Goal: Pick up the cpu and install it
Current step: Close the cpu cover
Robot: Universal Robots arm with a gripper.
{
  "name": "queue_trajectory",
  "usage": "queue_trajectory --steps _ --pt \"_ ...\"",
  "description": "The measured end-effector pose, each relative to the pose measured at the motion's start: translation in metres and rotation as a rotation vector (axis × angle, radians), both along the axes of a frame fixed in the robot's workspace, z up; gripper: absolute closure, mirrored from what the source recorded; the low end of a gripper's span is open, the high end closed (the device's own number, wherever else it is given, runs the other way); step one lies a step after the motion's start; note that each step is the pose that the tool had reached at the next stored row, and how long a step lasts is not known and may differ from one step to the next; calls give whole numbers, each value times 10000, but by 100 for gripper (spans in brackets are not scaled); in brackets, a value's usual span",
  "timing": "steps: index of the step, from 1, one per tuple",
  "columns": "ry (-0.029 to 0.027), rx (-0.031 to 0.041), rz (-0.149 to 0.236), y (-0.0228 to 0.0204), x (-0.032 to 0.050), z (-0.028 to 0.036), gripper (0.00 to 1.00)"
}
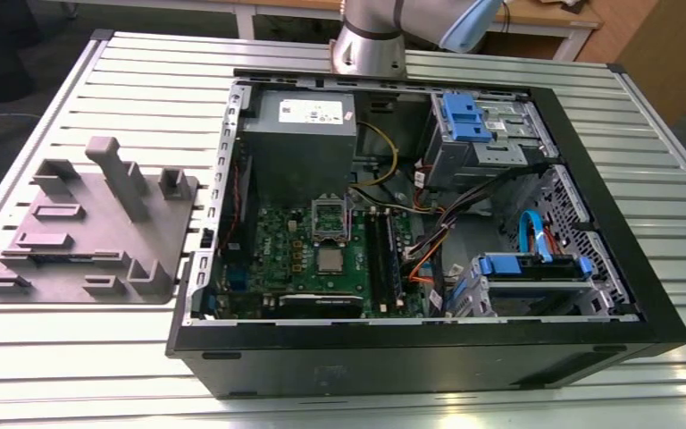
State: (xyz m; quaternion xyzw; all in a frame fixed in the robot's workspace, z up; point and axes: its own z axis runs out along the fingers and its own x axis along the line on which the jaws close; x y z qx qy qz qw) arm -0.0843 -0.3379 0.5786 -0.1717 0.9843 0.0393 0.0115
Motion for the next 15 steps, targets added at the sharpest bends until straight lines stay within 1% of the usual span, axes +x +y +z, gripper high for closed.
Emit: queue_trajectory --steps 1,15 --pt "0 0 0 -7 9 -1 89" --pt "0 0 -1 -12 21 -11 89"
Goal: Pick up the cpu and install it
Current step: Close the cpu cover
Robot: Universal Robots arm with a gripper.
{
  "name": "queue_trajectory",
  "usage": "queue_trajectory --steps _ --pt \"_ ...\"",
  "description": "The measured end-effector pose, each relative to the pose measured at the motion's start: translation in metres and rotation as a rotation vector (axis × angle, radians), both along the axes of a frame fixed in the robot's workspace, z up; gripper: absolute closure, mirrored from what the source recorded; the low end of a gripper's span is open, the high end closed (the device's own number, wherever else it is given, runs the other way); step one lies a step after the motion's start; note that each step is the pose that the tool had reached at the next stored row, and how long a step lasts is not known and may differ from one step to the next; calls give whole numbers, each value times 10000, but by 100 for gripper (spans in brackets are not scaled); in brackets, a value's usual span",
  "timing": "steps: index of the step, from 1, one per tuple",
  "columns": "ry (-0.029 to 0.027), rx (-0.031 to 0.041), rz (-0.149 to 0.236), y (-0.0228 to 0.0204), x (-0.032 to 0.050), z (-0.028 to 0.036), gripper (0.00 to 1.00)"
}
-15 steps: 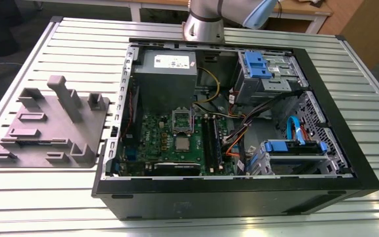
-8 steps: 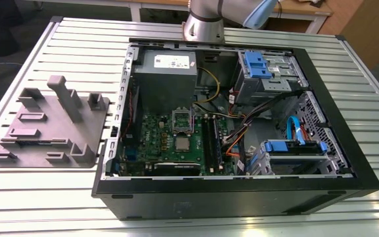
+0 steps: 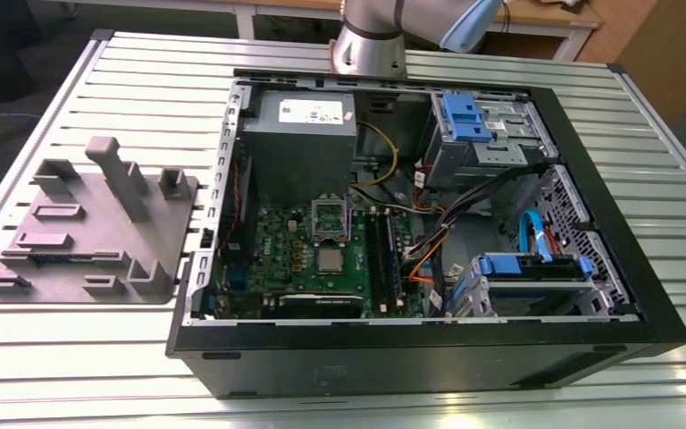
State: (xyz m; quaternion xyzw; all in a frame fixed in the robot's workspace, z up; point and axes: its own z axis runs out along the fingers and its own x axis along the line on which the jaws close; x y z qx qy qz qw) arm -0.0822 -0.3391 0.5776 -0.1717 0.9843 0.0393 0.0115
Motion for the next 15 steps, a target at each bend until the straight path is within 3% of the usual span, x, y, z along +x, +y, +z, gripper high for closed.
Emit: queue_trajectory --steps 15 --pt "0 -1 0 -32 11 -16 89"
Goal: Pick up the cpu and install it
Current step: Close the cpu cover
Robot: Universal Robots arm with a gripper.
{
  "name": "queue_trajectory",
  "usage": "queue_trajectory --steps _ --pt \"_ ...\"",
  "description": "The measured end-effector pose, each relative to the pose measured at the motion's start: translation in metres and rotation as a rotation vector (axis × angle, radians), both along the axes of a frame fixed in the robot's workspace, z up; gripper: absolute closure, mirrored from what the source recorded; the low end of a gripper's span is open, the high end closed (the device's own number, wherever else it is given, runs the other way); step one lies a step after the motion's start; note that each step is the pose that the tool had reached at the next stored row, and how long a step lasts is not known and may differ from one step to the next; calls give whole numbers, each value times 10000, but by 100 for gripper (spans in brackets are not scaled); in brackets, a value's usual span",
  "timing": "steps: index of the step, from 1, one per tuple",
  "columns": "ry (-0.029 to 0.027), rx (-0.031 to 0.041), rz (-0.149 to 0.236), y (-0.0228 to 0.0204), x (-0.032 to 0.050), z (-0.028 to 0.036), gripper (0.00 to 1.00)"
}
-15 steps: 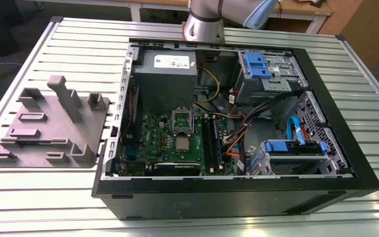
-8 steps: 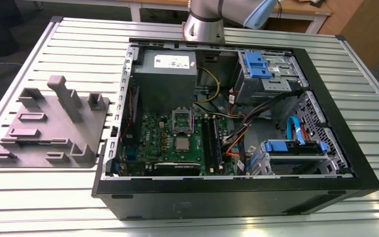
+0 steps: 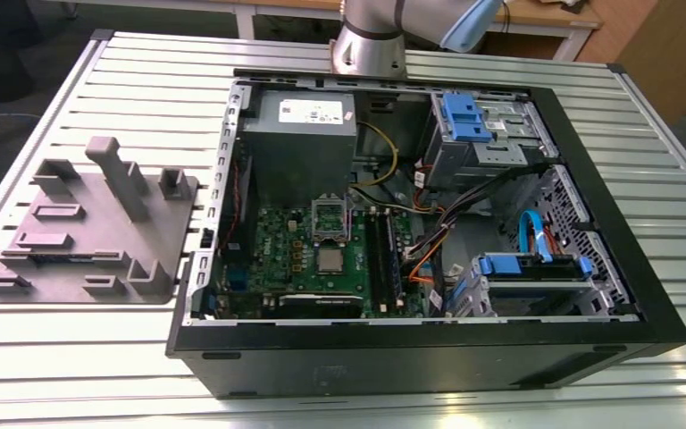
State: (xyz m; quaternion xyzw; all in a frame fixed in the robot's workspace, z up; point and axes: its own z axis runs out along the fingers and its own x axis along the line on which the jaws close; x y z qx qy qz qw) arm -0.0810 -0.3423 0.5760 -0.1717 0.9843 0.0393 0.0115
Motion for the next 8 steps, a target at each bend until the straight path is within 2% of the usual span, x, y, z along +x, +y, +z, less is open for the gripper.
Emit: queue_trajectory --steps 8 --pt "0 1 1 -5 0 -18 89"
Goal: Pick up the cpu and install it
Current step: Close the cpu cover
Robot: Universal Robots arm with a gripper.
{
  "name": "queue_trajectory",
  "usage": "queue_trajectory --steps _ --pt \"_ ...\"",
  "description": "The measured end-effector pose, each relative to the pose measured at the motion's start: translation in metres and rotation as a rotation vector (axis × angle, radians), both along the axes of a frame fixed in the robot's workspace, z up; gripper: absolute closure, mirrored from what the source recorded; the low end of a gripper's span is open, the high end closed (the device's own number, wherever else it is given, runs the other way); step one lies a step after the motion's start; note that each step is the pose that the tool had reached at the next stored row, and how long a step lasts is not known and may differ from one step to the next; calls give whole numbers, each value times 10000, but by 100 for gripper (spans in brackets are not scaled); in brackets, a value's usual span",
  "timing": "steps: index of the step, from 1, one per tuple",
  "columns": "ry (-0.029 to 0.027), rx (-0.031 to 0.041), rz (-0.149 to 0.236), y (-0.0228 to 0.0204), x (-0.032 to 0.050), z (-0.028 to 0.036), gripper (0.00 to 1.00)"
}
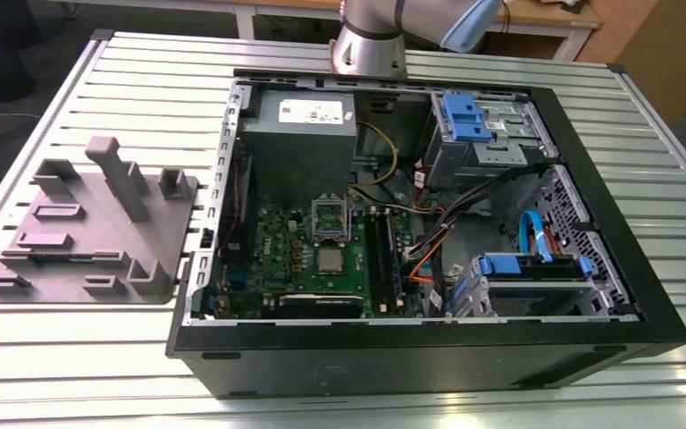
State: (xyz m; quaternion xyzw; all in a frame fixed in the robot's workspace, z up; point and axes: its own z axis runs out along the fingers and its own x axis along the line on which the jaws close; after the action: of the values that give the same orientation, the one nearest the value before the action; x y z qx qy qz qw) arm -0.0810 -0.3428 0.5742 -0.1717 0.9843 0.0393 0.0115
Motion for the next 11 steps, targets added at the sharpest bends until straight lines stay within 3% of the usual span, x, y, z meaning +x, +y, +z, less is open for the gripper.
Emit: queue_trajectory --steps 11 --pt "-1 1 0 -2 0 -35 89"
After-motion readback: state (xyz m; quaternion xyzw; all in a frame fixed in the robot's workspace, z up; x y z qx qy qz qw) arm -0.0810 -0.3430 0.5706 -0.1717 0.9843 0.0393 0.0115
